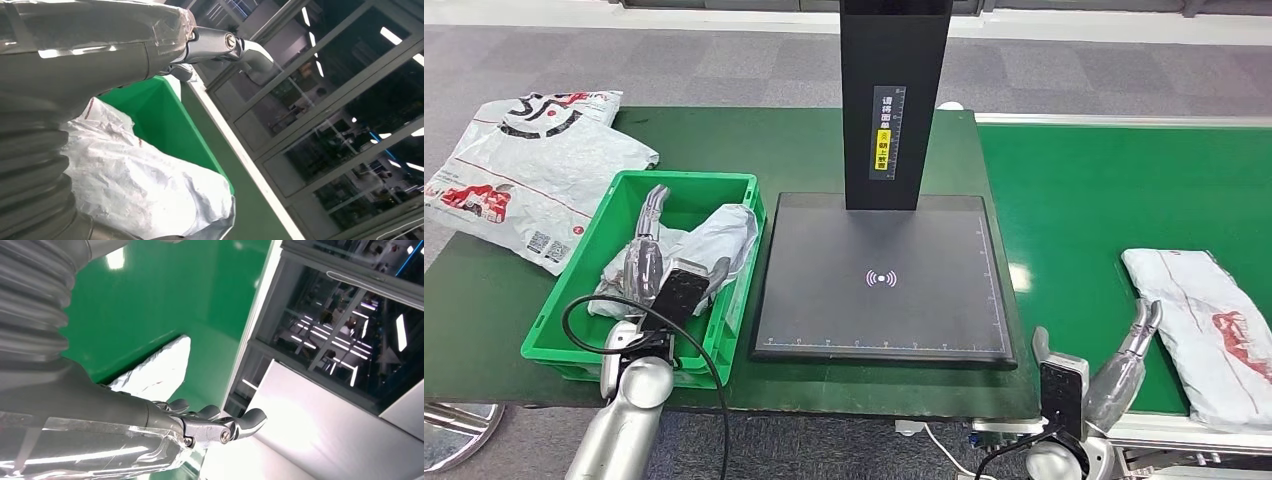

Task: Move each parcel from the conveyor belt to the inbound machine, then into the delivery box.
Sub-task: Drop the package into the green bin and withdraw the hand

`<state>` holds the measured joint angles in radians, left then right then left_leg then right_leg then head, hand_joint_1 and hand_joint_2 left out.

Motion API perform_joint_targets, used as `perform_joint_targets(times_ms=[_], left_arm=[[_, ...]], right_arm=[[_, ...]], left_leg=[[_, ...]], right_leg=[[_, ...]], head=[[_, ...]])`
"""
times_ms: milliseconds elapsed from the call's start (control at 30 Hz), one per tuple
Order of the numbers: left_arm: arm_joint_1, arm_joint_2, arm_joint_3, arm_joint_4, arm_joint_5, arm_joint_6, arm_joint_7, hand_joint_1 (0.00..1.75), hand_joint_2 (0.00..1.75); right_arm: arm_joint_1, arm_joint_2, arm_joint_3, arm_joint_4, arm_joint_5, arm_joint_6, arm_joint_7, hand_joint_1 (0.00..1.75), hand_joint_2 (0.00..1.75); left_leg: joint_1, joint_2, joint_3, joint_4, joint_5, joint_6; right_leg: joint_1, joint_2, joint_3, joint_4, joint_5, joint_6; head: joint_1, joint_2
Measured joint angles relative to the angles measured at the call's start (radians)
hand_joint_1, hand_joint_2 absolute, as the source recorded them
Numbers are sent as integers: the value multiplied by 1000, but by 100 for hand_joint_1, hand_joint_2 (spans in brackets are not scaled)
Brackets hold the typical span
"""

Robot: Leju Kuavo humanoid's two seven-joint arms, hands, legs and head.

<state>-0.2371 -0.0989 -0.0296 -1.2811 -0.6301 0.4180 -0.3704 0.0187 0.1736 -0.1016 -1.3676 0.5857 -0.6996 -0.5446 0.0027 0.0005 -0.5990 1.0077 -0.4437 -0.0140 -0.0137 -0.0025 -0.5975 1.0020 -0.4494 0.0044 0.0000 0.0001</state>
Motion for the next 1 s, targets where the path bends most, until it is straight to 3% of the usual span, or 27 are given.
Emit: perform_joint_targets(times_ms=[1000], left_arm=[[27,-6,-20,-72,58,-25,-28,0,175]], right_arm=[[-7,4,-41,-1,58,0,-4,0,175]], left_leg=[[0,0,0,0,0,0]], right_leg=[[0,0,0,0,0,0]], head=[[0,0]])
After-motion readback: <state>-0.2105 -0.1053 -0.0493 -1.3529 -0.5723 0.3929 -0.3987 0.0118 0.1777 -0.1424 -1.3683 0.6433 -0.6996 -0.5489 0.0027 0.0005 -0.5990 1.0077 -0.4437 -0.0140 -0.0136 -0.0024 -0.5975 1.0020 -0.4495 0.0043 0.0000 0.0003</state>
